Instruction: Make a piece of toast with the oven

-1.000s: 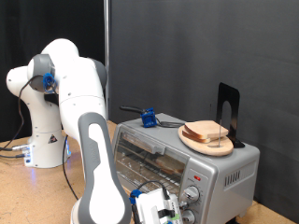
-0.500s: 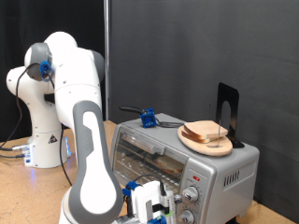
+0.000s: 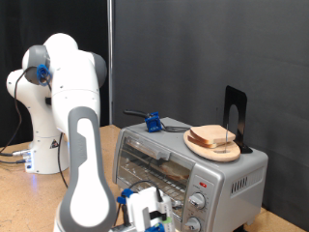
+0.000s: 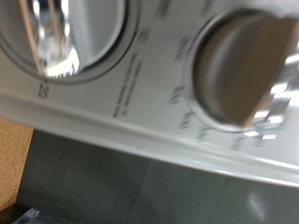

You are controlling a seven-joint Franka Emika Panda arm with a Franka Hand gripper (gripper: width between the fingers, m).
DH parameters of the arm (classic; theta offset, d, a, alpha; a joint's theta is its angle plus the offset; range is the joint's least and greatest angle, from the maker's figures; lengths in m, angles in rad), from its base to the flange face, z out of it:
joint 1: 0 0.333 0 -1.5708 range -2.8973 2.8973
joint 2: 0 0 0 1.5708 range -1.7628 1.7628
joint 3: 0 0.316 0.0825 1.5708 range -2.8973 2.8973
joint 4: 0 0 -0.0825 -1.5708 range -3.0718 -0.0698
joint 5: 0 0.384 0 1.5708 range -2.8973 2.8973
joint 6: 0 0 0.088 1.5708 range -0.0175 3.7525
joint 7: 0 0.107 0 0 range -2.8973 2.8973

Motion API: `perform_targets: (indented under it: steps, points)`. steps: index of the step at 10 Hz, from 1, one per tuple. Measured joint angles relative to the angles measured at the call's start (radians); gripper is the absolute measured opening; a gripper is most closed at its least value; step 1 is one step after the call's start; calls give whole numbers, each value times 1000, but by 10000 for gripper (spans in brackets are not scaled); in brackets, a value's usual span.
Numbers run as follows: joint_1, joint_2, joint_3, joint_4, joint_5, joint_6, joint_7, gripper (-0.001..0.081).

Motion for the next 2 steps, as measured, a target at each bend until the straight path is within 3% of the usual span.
perform_targets:
  steps: [2]
  points:
    - [-26, -27, -30, -46, -30, -58, -2, 808]
